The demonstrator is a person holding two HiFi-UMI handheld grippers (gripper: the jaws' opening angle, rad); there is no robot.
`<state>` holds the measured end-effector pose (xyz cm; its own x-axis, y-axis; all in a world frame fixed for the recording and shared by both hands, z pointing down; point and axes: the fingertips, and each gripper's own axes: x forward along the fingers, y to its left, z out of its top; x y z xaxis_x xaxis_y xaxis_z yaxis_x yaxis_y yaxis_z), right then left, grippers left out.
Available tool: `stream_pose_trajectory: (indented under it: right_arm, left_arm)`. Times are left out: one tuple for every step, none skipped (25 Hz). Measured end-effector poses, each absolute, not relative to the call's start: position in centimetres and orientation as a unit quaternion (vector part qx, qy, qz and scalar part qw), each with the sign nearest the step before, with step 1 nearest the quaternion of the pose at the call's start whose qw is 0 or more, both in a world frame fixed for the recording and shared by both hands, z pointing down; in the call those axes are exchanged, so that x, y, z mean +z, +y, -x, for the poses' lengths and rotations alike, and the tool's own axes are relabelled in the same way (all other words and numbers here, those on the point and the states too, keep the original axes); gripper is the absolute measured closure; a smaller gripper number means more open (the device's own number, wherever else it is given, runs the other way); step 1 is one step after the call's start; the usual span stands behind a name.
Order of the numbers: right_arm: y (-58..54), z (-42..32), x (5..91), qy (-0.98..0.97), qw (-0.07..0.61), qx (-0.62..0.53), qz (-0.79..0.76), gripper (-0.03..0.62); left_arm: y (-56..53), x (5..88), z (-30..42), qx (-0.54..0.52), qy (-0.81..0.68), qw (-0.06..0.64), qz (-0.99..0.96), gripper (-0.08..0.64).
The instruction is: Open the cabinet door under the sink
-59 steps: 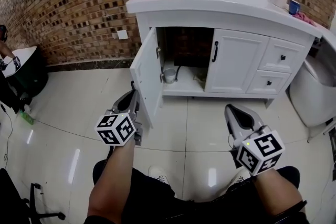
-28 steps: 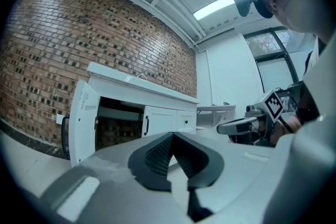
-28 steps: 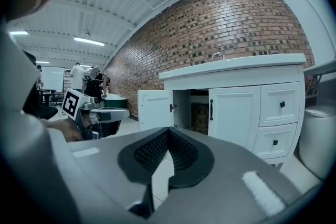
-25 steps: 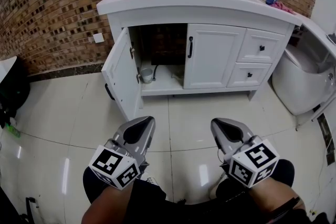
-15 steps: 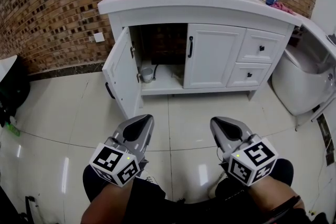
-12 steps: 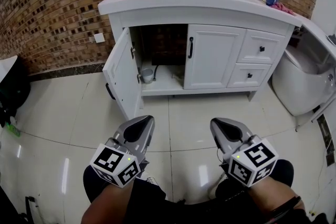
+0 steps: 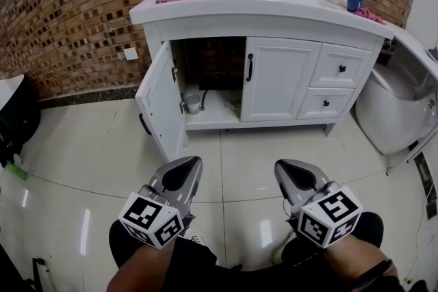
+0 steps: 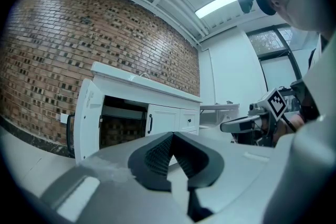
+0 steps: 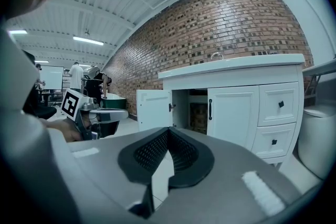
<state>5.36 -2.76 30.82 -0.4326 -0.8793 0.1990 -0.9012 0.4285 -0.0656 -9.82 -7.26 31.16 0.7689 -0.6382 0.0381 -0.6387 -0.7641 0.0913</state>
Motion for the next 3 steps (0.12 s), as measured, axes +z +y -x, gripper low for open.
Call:
stream_pose_trajectory:
  right_arm:
    - [-2.76,-5.39,30.79,-0.842,0.067,0.082,-0.528,0.586]
    - [-2.77,-5.41,30.77,-0.842,0.067,0.082,-0.529,0.586]
    - [-2.77,-5.42,30.75,-0.842,0.067,0.083,-0.529,0.586]
  left_arm:
    - [-7.25,31.17,9.81,0.003,-0.340,0.050,-0.939,0.555]
    - [-7.24,31.18,9.81,0.003,-0.340,0.050,-0.939,0.555]
    - [-7.23,31.19,9.81,0.004,-0.341,0.050,-0.939,0.555]
